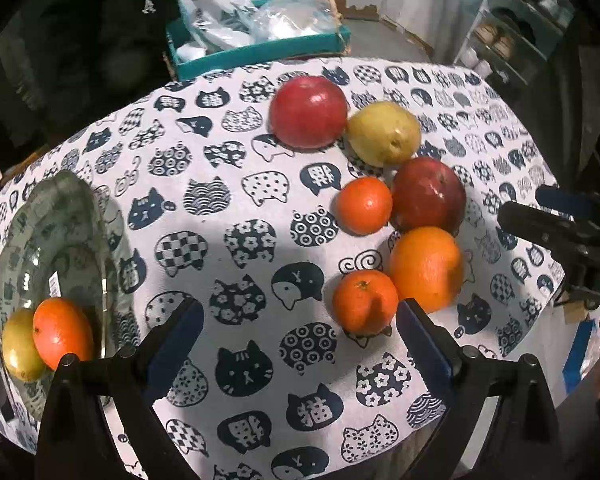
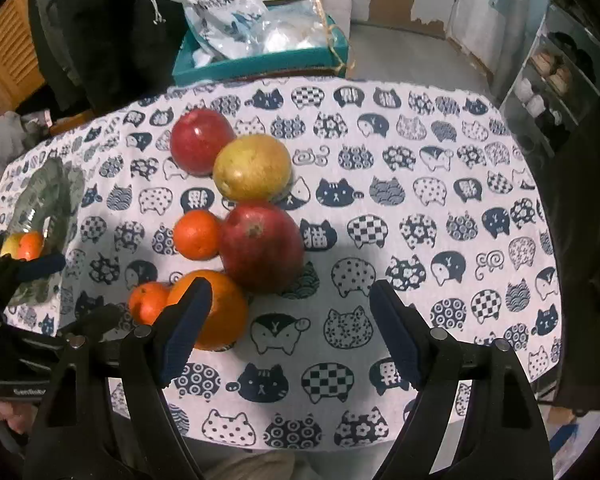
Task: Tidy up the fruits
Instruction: 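Grasp a small tangerine with the left tool while the right tool approaches a large orange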
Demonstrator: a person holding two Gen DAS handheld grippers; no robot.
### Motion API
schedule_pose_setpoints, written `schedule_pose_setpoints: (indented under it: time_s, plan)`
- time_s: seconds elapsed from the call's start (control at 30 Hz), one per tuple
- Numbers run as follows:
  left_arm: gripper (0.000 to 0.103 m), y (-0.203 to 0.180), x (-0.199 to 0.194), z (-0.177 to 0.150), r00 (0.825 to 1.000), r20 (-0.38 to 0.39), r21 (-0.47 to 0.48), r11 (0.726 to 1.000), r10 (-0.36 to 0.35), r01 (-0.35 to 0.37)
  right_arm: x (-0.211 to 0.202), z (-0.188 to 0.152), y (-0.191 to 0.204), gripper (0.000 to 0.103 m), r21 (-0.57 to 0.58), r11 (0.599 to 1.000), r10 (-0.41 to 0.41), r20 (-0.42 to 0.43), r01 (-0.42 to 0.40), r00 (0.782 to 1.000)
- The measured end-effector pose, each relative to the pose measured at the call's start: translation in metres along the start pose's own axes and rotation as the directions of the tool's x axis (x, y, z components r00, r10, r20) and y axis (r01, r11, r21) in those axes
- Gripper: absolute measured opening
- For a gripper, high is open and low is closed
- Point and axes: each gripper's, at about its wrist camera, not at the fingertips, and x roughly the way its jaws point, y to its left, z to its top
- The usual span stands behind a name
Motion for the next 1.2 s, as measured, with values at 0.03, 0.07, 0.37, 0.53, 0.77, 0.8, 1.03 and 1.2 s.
schedule_pose_setpoints:
  time_s: [0.03, 0.07, 0.37, 0.53, 0.77, 0.8, 1.03, 1.2]
  plan:
    - [0.098, -0.002, 0.003, 0.000, 1.000, -0.004, 0.008, 1.000, 0.000, 0.000, 0.002, 0.000, -0.001, 0.082, 0.000, 1.000, -0.003, -0.005, 0.003, 1.000]
    - [0.098, -0.004, 0.005, -0.001, 1.000, -0.007, 0.015, 1.000, -0.009, 0.009, 0.004, 0.000, -0.001, 0.082, 0.001, 1.000, -0.007, -0.008, 0.007, 1.000]
    - [0.081, -0.015, 0.029, -0.002, 0.997, -0.047, 0.067, 0.996, -0.061, 0.064, 0.004, 0.000, -0.003, 0.082, 0.010, 1.000, -0.015, -0.009, 0.015, 1.000]
    - [0.076, -0.013, 0.035, -0.002, 0.990, -0.059, 0.034, 0.991, -0.129, 0.131, 0.007, 0.000, -0.003, 0.082, 0.008, 1.000, -0.019, -0.020, 0.019, 1.000]
    - [0.044, -0.013, 0.038, -0.001, 0.966, -0.068, 0.012, 0.968, -0.251, 0.252, 0.013, 0.000, 0.003, 0.082, 0.002, 1.000, -0.010, -0.034, 0.010, 0.999]
    - [0.044, -0.014, 0.038, -0.001, 0.967, -0.069, 0.015, 0.969, -0.246, 0.247, 0.013, 0.000, 0.004, 0.082, 0.003, 1.000, -0.005, -0.035, 0.006, 0.999]
    - [0.043, -0.004, 0.022, -0.004, 0.990, -0.036, 0.040, 0.990, -0.135, 0.136, 0.018, 0.001, 0.015, 0.082, 0.001, 0.999, 0.039, -0.045, -0.039, 0.998]
    - [0.042, 0.018, 0.010, -0.002, 0.998, 0.002, 0.000, 0.998, -0.060, 0.060, 0.026, -0.001, 0.030, 0.082, -0.009, 0.996, 0.090, -0.068, -0.091, 0.994]
